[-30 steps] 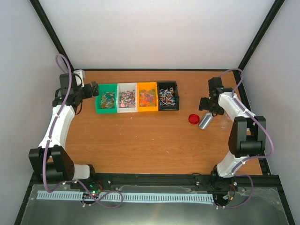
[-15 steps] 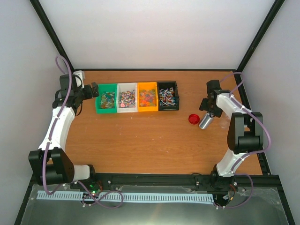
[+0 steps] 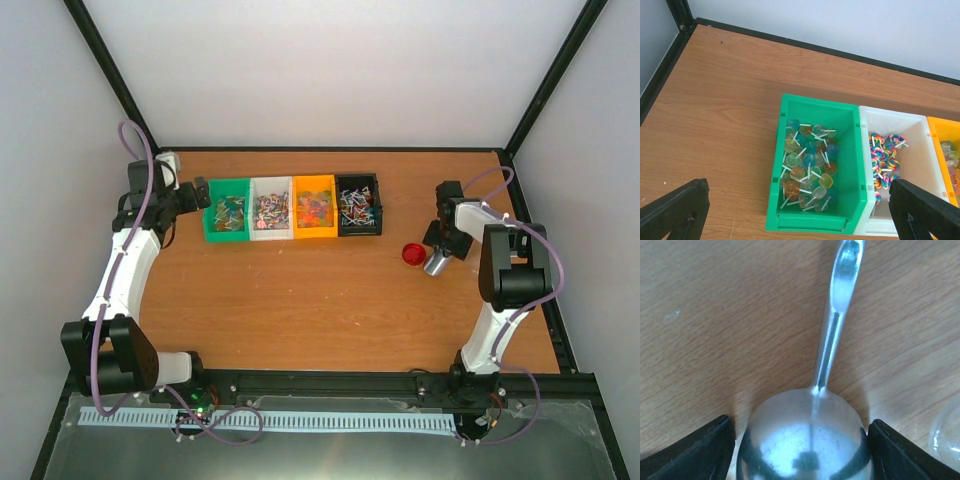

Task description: Pack the candies

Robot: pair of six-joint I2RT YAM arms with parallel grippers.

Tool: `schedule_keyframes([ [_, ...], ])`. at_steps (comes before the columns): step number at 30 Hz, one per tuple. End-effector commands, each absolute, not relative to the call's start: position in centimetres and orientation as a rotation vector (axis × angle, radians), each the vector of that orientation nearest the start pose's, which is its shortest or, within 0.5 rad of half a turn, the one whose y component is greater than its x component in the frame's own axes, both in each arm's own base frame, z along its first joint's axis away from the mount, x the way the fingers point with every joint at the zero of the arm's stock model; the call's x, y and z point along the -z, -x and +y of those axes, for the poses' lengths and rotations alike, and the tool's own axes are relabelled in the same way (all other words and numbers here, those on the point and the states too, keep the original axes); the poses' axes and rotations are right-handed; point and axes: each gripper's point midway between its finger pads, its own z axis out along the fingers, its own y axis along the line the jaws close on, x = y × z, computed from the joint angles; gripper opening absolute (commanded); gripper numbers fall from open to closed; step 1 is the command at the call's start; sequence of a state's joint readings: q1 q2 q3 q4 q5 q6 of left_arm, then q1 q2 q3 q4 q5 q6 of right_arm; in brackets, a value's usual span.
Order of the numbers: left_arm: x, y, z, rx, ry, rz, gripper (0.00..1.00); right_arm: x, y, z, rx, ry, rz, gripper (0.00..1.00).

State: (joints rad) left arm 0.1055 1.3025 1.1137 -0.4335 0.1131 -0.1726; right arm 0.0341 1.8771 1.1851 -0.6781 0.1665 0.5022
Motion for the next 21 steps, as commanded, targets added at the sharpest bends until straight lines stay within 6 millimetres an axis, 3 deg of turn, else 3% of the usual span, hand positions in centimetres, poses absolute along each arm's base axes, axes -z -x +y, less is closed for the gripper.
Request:
schedule_keyframes([
  [1, -24.9, -40.1, 2.3, 0.164, 0.258, 2.14, 1.0, -0.1, -37.4, -1.5, 0.15, -0.747, 2.835, 0.71],
  [6, -24.8, -40.1, 2.3, 0.158, 0.258, 2.146, 1.0, -1.1, -37.6, -1.3, 0.126, -0.76, 2.815, 0.55],
  [10, -24.6, -40.2, 2.3, 0.155, 0.253, 2.153, 1.0, -3.7, -38.6, -1.1, 0.078, -0.753, 2.759, 0.53],
  [16, -24.6, -39.9, 0.8, 0.211, 0.132, 2.167, 1.0, -8.8, -40.4, 0.3, -0.094, -0.676, 2.627, 0.53],
  [21, -26.4, -38.6, -3.5, 0.417, -0.15, 2.121, 1.0, -15.7, -42.9, 3.3, -0.371, -0.528, 2.426, 0.53],
])
